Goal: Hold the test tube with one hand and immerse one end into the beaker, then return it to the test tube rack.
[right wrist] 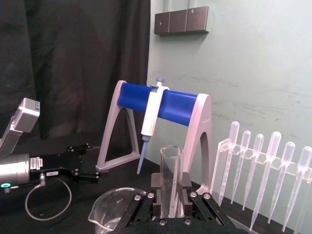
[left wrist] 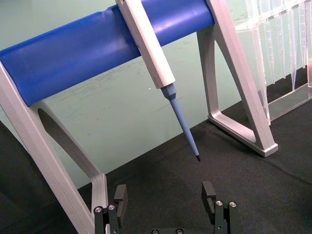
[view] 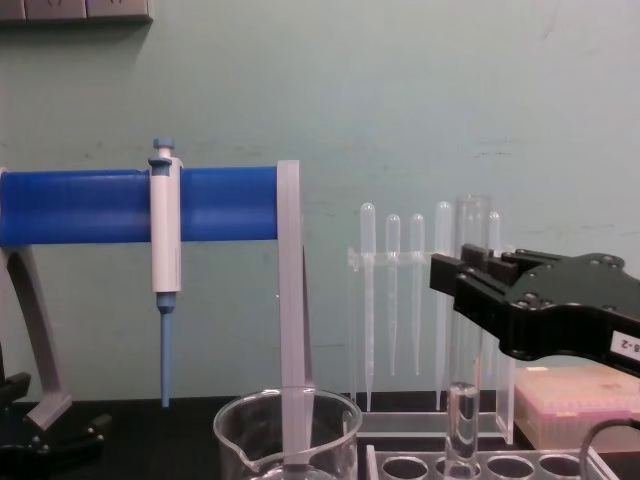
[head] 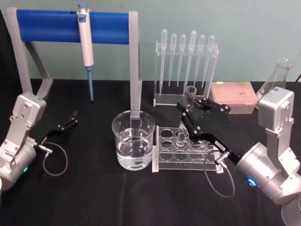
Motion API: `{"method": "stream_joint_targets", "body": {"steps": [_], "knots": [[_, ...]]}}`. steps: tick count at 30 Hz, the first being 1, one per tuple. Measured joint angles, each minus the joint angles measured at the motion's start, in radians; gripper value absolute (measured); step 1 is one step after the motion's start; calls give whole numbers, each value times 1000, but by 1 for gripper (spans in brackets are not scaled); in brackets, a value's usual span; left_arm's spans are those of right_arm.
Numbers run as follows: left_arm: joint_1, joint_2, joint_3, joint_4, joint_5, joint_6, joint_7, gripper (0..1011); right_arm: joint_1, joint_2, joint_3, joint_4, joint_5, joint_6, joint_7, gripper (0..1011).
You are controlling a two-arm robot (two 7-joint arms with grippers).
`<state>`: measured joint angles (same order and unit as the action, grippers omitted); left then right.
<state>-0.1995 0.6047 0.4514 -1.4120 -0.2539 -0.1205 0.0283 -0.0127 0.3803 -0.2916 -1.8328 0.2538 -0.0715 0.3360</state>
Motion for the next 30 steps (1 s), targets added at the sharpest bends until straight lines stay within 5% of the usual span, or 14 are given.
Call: {"method": "stream_joint_targets", "body": {"steps": [14,30], "knots": [[0,0,0,0,0,0,0,1000,-16,-8,15,22,-4,-14,-6,228],[0,0,0,0,0,0,0,1000,36,-29,-23,142,-32,-29,18,228]]}}
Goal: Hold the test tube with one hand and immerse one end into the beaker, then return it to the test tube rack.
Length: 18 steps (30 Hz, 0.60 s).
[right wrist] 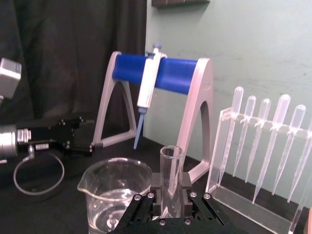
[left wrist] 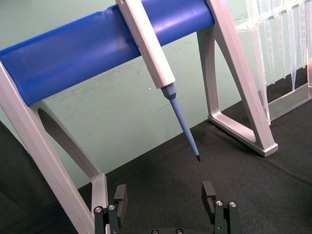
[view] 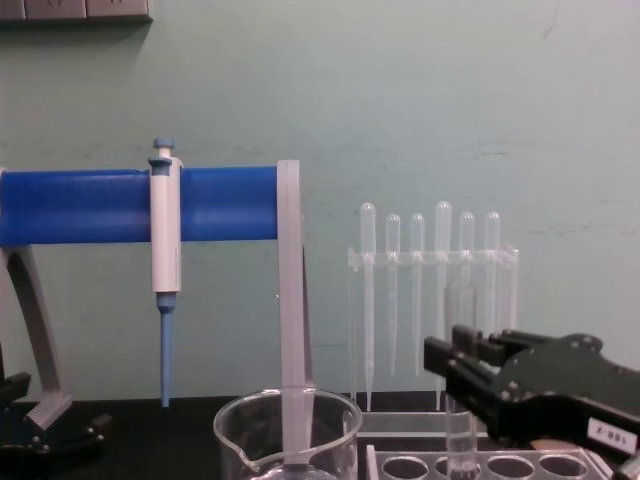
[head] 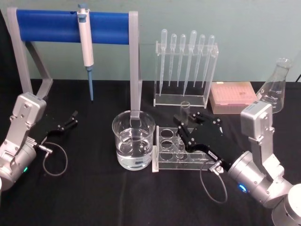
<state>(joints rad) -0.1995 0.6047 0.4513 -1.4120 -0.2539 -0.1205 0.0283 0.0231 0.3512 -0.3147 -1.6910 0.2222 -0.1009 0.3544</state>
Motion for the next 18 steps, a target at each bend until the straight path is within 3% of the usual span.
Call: {"method": "stream_joint_targets", "body": {"steps": [5,13,18], "knots": [[0,0,0,0,0,0,0,1000,21,1,-11,23,-16,16,4,228],[0,0,0,0,0,0,0,1000,53,-1,-23,44,-16,89,8,233],[0,0,0,0,0,0,0,1000,50,1,-24,33,-20,116,-2,360]]}}
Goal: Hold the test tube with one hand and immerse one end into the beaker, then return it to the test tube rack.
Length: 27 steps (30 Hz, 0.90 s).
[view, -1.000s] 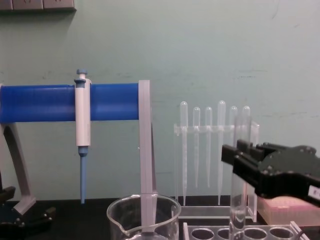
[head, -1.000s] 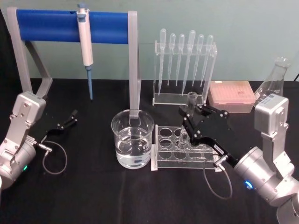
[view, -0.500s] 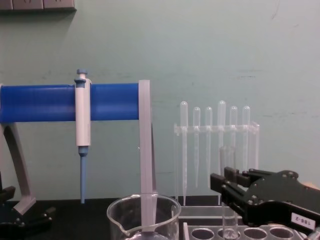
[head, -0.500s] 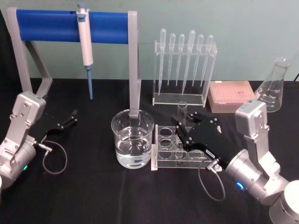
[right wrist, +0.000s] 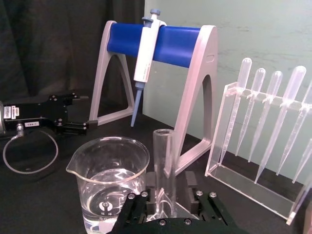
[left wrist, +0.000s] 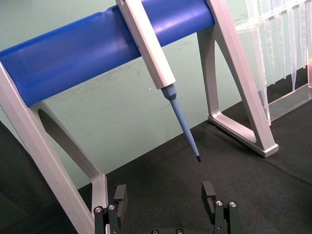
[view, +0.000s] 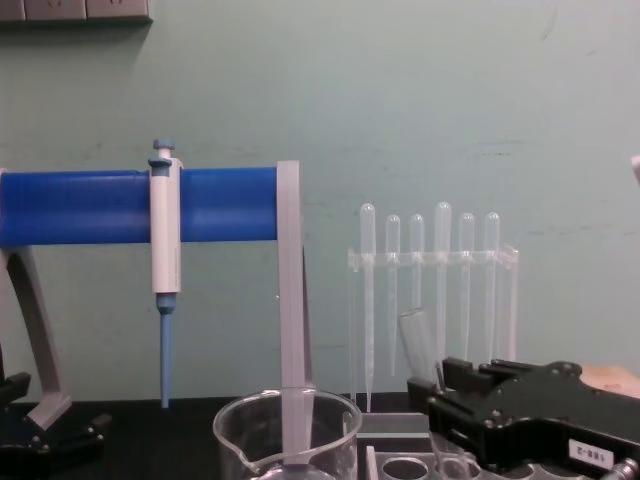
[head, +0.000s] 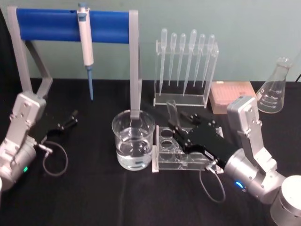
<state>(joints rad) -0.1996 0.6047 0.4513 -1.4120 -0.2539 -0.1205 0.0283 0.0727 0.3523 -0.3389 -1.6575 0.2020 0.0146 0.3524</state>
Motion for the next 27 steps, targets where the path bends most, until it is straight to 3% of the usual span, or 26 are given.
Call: {"method": "stream_joint_targets", "body": {"steps": [5,12,17,21,27], "knots": [[0,0,0,0,0,0,0,1000,-33,13,5,-46,-17,19,-23,507],[0,0,0,0,0,0,0,1000,-130,34,40,-134,-25,22,-58,754],[0,0,0,0,0,0,0,1000,-222,49,101,-194,-31,8,-98,863],[0,0,0,0,0,0,0,1000,-256,45,154,-195,-36,-8,-132,990],[0,0,0,0,0,0,0,1000,-230,16,215,-108,-49,-32,-178,1002]]}}
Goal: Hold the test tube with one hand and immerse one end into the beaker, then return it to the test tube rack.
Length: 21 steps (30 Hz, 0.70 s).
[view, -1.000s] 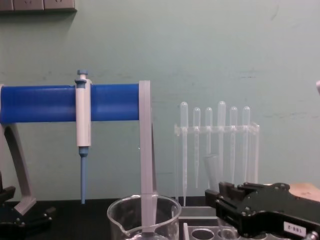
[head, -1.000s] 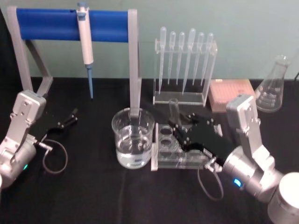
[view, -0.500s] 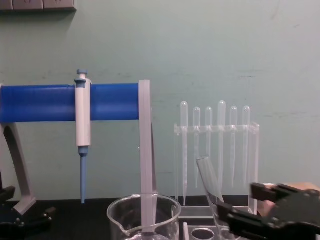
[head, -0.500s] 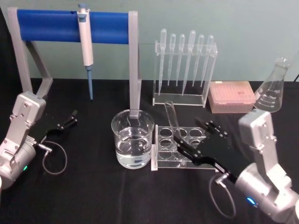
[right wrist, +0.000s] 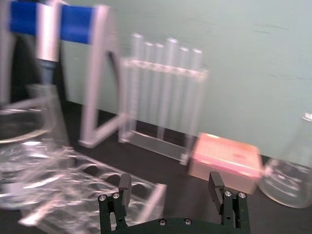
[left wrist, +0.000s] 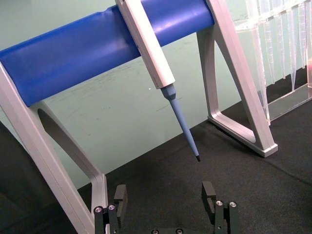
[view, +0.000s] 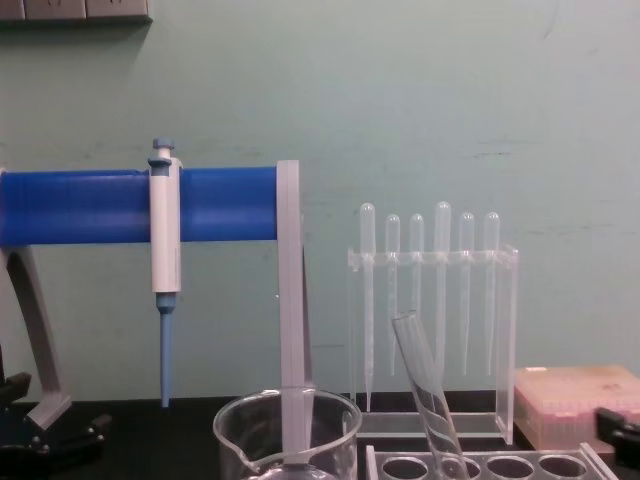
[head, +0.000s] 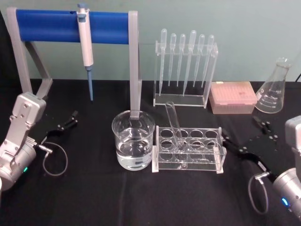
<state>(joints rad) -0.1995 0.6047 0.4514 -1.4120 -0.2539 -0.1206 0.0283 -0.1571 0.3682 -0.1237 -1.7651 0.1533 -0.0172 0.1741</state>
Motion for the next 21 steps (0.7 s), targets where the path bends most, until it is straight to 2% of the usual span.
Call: {"method": "stream_joint_targets", "body": {"steps": [5,8,12,21], "knots": [[0,0,0,0,0,0,0,1000,67,-36,11,110,-52,-31,-51,1003],[0,0,0,0,0,0,0,1000,107,-65,2,186,-124,-63,-109,1003],[0,0,0,0,0,0,0,1000,128,-94,-6,240,-180,-94,-154,1002],[0,0,0,0,0,0,0,1000,129,-93,-7,238,-180,-96,-157,1003]]}}
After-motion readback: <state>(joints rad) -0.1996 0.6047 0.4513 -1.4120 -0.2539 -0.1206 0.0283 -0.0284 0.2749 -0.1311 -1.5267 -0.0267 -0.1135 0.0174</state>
